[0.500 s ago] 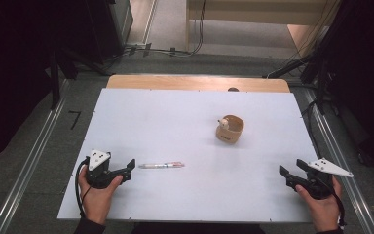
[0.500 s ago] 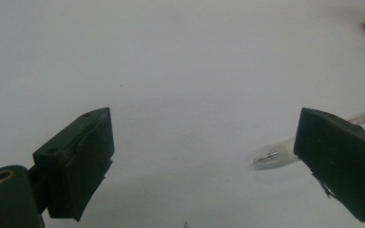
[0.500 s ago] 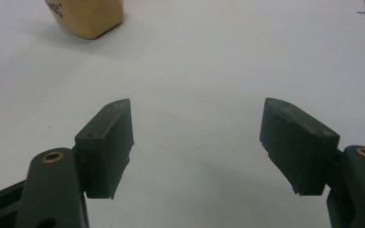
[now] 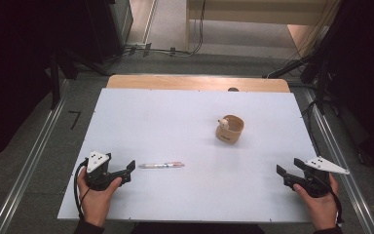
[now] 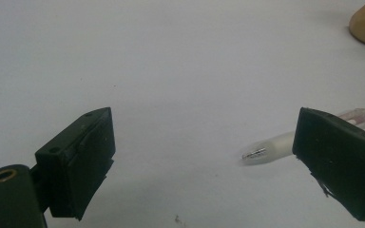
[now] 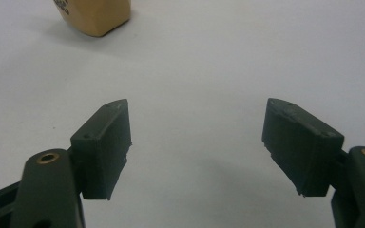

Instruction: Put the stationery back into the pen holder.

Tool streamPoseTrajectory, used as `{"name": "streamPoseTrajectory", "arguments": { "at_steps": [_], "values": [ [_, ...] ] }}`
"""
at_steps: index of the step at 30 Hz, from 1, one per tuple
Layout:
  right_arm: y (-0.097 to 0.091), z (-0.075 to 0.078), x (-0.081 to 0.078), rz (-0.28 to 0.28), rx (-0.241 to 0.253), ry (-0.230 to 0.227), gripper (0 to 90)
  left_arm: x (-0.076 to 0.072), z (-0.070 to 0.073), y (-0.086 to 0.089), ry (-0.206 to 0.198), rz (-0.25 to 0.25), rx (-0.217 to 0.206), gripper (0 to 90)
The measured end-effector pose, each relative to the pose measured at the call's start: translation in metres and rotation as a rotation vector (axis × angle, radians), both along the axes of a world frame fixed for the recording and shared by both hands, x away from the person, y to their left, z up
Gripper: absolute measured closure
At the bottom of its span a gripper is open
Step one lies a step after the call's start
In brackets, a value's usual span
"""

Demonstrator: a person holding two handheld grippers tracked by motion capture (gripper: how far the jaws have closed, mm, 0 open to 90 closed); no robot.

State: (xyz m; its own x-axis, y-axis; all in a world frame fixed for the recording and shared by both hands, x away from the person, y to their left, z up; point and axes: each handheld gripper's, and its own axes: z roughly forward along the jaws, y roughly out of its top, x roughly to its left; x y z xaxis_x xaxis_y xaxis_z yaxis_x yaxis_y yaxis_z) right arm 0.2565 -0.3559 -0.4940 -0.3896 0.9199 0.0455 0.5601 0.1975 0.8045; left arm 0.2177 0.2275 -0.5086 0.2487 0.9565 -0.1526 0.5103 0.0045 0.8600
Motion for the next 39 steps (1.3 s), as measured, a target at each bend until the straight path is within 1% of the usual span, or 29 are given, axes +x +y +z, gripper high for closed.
{"name": "streamPoseTrajectory", "arguments": {
  "at_steps": [1,2,4,5,7,12,14,20,25,28,29,39],
  "values": [
    [0.0,0.0,0.0,0.0,0.0,0.0,23.5,0.0,0.0,0.0,0.0,0.0,0.0,7.5],
    [-0.001,0.0,0.002,-0.007,0.004,0.003,23.5,0.002,-0.001,0.0,0.006,-0.013,-0.003,7.5],
    [-0.002,0.0,0.002,-0.017,0.005,0.006,23.5,0.003,-0.002,0.0,0.01,-0.021,-0.004,7.6],
    [-0.002,-0.001,0.002,-0.018,0.002,0.004,23.5,0.004,-0.003,0.0,0.015,-0.03,-0.012,7.5],
    [-0.003,-0.001,0.001,-0.016,-0.002,0.005,23.5,0.004,-0.003,-0.001,0.019,-0.042,-0.007,7.6],
    [-0.002,-0.002,0.0,-0.014,-0.009,0.014,23.5,0.004,-0.002,-0.002,0.012,-0.048,-0.011,7.5],
    [-0.001,-0.003,-0.001,-0.009,-0.015,0.014,23.4,0.004,-0.001,-0.003,0.011,-0.05,-0.01,7.5],
    [-0.003,-0.003,-0.001,-0.017,-0.012,0.019,23.3,0.005,-0.002,-0.006,0.017,-0.06,-0.001,7.5],
    [-0.003,-0.003,-0.001,-0.02,-0.014,0.017,23.3,0.006,-0.003,-0.009,0.022,-0.077,0.004,7.5],
    [-0.003,-0.003,-0.001,-0.02,-0.013,0.018,23.3,0.006,-0.004,-0.011,0.024,-0.088,0.011,7.5],
    [-0.003,-0.003,-0.001,-0.021,-0.014,0.017,23.3,0.007,-0.005,-0.013,0.027,-0.091,0.019,7.5],
    [-0.003,-0.005,0.0,-0.025,-0.013,0.026,23.3,0.008,-0.006,-0.017,0.037,-0.109,0.025,7.5]
  ]
}}
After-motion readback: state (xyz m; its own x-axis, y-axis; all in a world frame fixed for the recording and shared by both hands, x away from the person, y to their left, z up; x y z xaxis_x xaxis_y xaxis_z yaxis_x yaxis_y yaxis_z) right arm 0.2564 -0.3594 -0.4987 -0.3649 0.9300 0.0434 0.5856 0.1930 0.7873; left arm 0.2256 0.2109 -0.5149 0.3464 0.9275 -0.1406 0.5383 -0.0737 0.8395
